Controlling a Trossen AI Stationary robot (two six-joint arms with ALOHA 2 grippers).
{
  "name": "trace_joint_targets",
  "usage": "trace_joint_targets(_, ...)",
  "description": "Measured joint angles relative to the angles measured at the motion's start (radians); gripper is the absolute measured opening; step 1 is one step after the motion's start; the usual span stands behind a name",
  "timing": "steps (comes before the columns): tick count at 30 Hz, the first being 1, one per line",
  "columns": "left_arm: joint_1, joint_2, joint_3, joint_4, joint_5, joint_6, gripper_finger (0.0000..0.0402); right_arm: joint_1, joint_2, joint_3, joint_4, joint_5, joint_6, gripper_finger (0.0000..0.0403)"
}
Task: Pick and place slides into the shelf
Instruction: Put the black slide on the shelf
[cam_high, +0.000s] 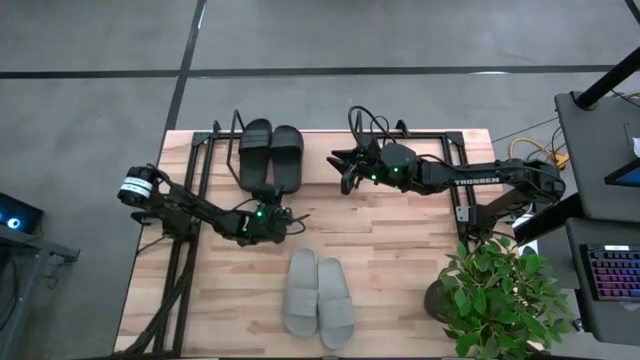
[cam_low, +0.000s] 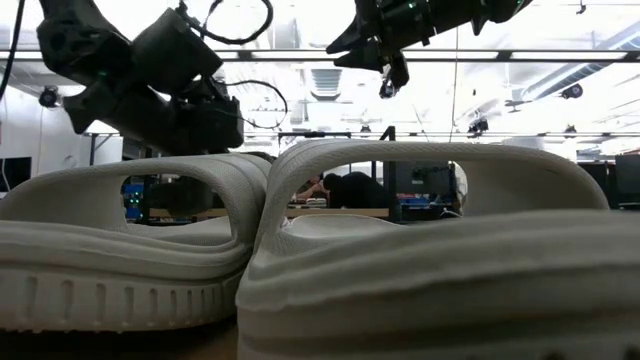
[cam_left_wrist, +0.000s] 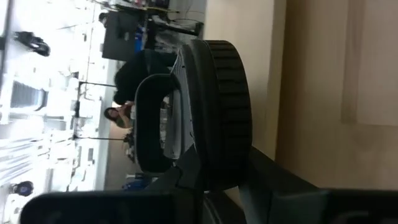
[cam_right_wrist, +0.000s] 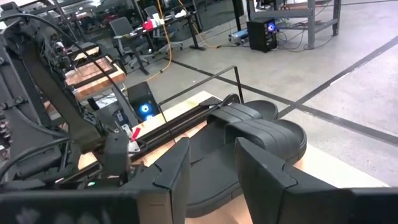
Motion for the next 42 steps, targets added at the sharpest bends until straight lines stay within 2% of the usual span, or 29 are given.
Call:
trace_joint_targets(9, 0.057, 0.005, -0.001, 0.0, 0.06, 0.003, 0.0048, 0.0, 0.0, -0.013, 0.0, 0.0, 0.0, 0.0118)
trace_joint_targets(16, 0.085, 0.053, -0.001, 0.002, 0.129, -0.028, 0.0049, 0.0, 0.0, -0.024, 0.0, 0.0, 0.0, 0.011)
trace_joint_targets(18, 0.09, 0.062, -0.001, -0.002, 0.132, -0.05, 0.0074, 0.0, 0.0, -0.026, 0.0, 0.0, 0.0, 0.0109)
trace_joint_targets(22, 0.092, 0.067, -0.001, -0.006, 0.136, -0.059, 0.0153, 0.0, 0.0, -0.026, 0.0, 0.0, 0.001, 0.0109)
trace_joint_targets(26, 0.092, 0.049, -0.001, -0.011, 0.168, -0.083, 0.02, 0.0, 0.0, -0.029, 0.0, 0.0, 0.001, 0.0105)
trace_joint_targets(31, 0.092, 0.023, 0.006, -0.092, 0.359, -0.129, 0.0218, 0.0, 0.0, -0.035, 0.0, 0.0, 0.001, 0.01)
trace_joint_targets(42, 0.079, -0.076, 0.008, -0.249, 0.385, -0.183, 0.0221, 0.0, 0.0, -0.042, 0.0, 0.0, -0.004, 0.0095)
